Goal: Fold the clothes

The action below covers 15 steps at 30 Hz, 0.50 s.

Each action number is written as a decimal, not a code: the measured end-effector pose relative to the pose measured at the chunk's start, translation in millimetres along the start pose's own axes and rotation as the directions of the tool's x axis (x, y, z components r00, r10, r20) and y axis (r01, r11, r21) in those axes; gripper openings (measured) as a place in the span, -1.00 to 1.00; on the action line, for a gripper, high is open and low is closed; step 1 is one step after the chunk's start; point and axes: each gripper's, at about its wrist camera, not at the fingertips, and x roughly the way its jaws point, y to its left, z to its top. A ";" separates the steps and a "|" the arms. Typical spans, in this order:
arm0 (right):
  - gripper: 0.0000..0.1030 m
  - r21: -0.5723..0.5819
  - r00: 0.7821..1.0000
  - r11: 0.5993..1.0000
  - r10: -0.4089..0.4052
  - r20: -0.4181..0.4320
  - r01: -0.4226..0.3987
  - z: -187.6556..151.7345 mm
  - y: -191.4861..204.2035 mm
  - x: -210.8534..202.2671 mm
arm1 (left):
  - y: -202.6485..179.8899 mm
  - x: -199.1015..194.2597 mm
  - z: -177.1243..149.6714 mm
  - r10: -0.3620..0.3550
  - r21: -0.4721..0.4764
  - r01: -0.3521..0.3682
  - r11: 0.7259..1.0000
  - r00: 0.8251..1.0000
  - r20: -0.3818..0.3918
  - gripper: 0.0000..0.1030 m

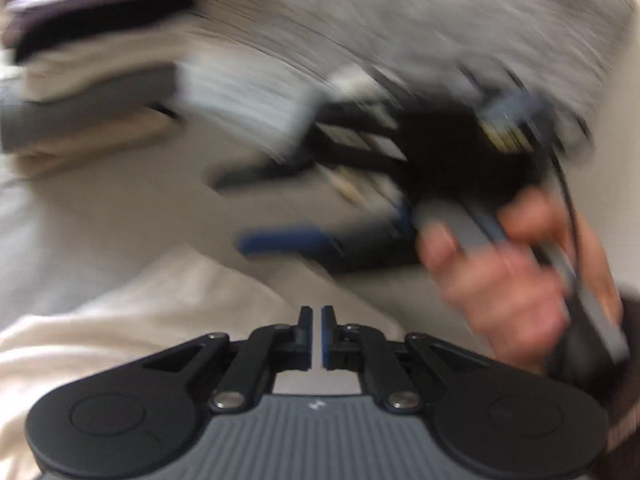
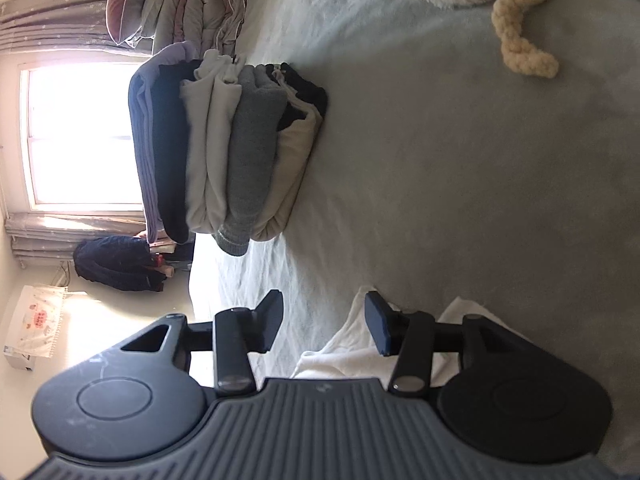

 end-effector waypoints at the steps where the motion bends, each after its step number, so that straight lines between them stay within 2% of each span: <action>1: -0.04 -0.015 1.000 1.000 -0.008 0.004 0.008 -1.0 0.2 -2.2 | -2.4 -1.2 -0.9 -0.012 0.027 0.012 1.000 1.000 -0.009 -0.87; 3: -0.04 -0.058 0.999 0.998 -0.035 0.017 0.036 -4.3 1.1 -7.0 | -4.1 -5.1 -1.2 -0.018 0.064 0.019 0.998 1.000 -0.016 -0.83; 5: -0.04 -0.097 0.998 0.993 -0.060 0.031 0.063 -9.6 0.7 -12.5 | 4.3 -11.1 1.9 0.010 0.055 -0.009 0.998 1.000 -0.001 -0.62; 6: -0.04 -0.114 0.997 0.991 -0.071 0.037 0.075 -12.4 0.4 -15.1 | 8.8 -14.1 3.5 0.024 0.048 -0.025 0.999 1.000 0.008 -0.59; 9: -0.04 -0.148 0.996 0.985 -0.082 0.043 0.088 -21.6 -1.2 -19.8 | 28.4 -19.5 9.8 0.112 0.023 -0.113 0.993 0.993 0.033 -0.54; 11: -0.04 -0.169 0.995 0.981 -0.090 0.042 0.096 -27.8 -2.2 -21.3 | 41.4 -18.7 15.0 0.182 0.013 -0.183 0.983 0.982 0.050 -0.44; 15: -0.04 -0.212 0.988 0.965 -0.145 0.051 0.152 -39.3 -2.3 -17.3 | 66.1 -10.6 24.6 0.255 -0.012 -0.255 0.967 0.965 0.057 -0.34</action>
